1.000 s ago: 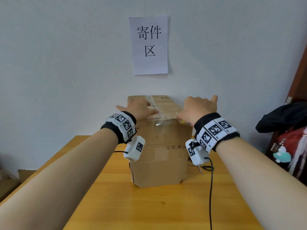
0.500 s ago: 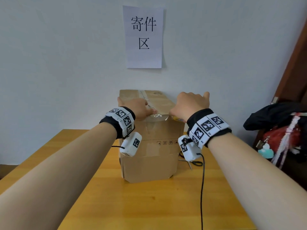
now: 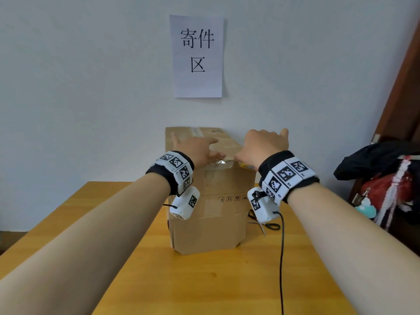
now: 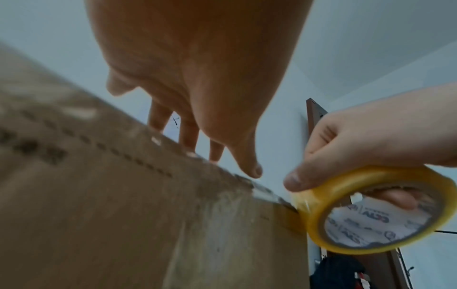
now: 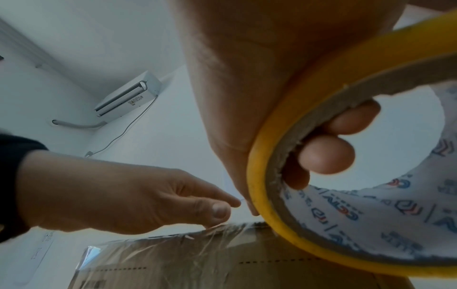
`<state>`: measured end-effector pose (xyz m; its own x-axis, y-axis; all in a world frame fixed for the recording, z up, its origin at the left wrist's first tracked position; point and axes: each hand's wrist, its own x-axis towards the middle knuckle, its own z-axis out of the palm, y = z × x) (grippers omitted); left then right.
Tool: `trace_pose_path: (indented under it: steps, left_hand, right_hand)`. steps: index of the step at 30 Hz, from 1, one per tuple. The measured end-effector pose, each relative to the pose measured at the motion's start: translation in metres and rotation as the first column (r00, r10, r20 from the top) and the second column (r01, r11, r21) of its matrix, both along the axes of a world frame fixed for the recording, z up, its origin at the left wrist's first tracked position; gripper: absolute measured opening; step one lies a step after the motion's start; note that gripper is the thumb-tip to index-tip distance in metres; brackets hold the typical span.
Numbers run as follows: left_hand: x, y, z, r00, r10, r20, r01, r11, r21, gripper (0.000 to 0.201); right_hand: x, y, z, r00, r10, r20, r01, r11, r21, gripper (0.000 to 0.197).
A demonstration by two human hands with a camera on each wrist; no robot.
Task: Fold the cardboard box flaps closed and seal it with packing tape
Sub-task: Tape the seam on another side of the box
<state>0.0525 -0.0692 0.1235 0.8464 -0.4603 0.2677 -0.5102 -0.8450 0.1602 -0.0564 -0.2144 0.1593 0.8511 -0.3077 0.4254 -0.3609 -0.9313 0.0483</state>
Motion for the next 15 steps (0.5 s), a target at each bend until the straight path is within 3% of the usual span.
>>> trace_pose_path:
  steps: [3,6,9,12,15]
  left_hand:
    - [-0.004,-0.008,-0.004,0.997,-0.007,0.074,0.014,0.996,-0.086,0.075]
    - [-0.011,-0.019,0.001,0.988,-0.052,0.143,0.062,0.996,-0.063,0.076]
    - [-0.011,-0.026,0.002,0.995,-0.102,0.021,0.104,0.988,-0.117,0.07]
    - [-0.008,-0.027,0.002,0.994,-0.093,-0.058,0.081,0.979,-0.188,0.076]
    - [-0.006,-0.026,0.003,0.993,-0.075,-0.089,0.056,0.979,-0.194,0.079]
  right_hand:
    - [-0.003,-0.003,0.001,1.0,0.0,-0.008,0.0,1.0,0.002,0.017]
    - [0.0,-0.007,0.001,1.0,-0.001,0.005,0.001,1.0,-0.003,0.035]
    - [0.005,-0.009,-0.003,1.0,-0.021,-0.009,0.021,1.0,-0.016,0.043]
    - [0.006,-0.011,-0.004,1.0,-0.009,-0.021,0.008,1.0,-0.026,0.053]
    - [-0.001,-0.01,-0.004,0.996,0.05,-0.067,-0.049,0.998,0.025,0.046]
